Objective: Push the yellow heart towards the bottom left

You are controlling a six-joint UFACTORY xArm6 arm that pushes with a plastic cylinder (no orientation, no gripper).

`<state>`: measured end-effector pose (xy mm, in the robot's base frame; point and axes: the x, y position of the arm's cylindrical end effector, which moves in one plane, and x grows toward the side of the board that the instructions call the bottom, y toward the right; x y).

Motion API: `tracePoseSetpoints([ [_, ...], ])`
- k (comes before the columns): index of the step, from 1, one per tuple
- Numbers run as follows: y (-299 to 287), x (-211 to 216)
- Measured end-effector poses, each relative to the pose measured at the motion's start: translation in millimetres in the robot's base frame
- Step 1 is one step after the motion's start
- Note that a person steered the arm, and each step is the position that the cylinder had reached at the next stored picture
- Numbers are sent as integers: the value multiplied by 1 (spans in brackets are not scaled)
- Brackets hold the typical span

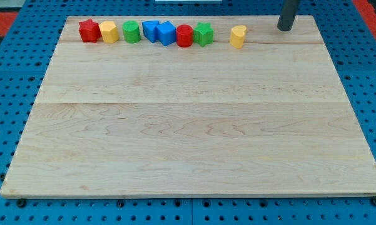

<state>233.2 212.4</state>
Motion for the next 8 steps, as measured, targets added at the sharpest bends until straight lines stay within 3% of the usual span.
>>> tracePoseSetpoints([
  [4, -6, 0],
  [6, -49, -21],
  [8, -77, 45],
])
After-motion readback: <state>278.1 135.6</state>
